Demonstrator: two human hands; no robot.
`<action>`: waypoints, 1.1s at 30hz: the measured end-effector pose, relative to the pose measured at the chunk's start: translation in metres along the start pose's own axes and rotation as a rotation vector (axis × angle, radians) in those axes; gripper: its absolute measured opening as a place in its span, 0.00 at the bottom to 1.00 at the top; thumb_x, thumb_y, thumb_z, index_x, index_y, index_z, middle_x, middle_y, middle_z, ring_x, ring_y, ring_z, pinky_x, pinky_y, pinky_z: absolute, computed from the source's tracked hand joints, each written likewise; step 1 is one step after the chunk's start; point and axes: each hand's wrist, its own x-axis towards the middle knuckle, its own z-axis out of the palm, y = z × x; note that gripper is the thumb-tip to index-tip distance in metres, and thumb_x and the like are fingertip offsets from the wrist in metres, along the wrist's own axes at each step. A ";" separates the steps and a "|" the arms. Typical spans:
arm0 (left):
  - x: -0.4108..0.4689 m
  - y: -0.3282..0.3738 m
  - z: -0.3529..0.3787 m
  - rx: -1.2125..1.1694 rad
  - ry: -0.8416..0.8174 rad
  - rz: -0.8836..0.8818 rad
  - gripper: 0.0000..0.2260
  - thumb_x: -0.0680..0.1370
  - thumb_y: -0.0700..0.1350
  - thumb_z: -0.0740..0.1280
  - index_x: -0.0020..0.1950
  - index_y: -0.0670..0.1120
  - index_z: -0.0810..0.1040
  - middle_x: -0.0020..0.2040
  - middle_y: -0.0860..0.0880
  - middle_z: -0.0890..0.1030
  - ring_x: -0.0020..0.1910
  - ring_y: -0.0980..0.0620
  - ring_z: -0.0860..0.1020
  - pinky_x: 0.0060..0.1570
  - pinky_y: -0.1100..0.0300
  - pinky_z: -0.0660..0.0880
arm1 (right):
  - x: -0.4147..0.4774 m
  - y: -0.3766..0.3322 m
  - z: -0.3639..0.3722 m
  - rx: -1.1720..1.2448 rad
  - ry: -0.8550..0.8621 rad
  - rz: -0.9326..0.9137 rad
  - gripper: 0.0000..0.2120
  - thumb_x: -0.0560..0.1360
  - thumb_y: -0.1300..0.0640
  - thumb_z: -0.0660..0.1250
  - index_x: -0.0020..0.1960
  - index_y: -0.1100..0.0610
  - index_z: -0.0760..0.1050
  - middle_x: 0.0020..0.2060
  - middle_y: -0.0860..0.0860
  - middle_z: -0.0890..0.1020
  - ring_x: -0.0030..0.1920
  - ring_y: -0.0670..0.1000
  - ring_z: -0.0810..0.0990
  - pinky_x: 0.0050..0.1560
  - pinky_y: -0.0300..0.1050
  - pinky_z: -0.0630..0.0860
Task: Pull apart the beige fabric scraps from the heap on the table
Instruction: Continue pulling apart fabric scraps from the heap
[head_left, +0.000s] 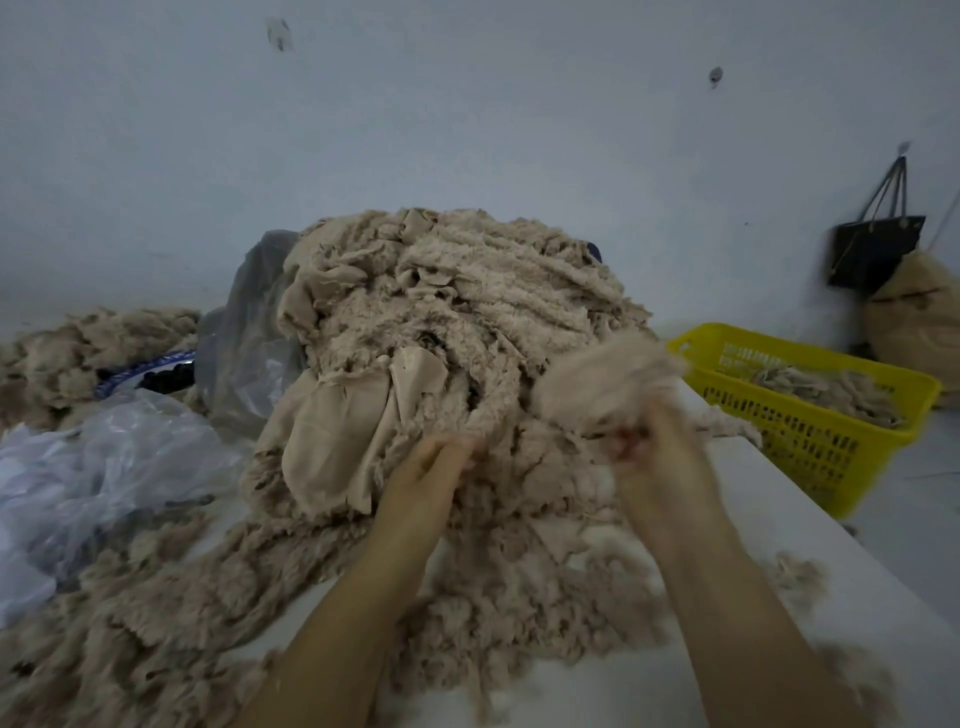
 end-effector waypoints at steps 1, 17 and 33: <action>0.005 -0.001 0.000 0.068 0.053 0.006 0.10 0.76 0.59 0.66 0.52 0.60 0.83 0.44 0.58 0.85 0.46 0.59 0.82 0.45 0.63 0.75 | 0.003 -0.008 -0.007 0.279 0.092 -0.037 0.12 0.79 0.48 0.66 0.54 0.57 0.78 0.45 0.50 0.82 0.40 0.46 0.83 0.34 0.38 0.78; -0.035 0.010 0.040 0.674 -0.668 0.349 0.09 0.81 0.48 0.65 0.41 0.50 0.75 0.36 0.54 0.75 0.32 0.62 0.70 0.34 0.63 0.67 | -0.007 0.042 0.012 -0.508 -0.055 0.328 0.13 0.76 0.41 0.68 0.47 0.49 0.86 0.47 0.48 0.87 0.48 0.48 0.85 0.45 0.43 0.80; -0.013 0.003 0.010 -0.197 -0.325 -0.221 0.28 0.62 0.73 0.74 0.52 0.55 0.87 0.58 0.49 0.85 0.60 0.51 0.81 0.68 0.50 0.71 | -0.034 0.040 0.033 -1.155 -0.475 -0.109 0.17 0.79 0.49 0.63 0.32 0.52 0.75 0.29 0.50 0.79 0.30 0.46 0.76 0.33 0.44 0.71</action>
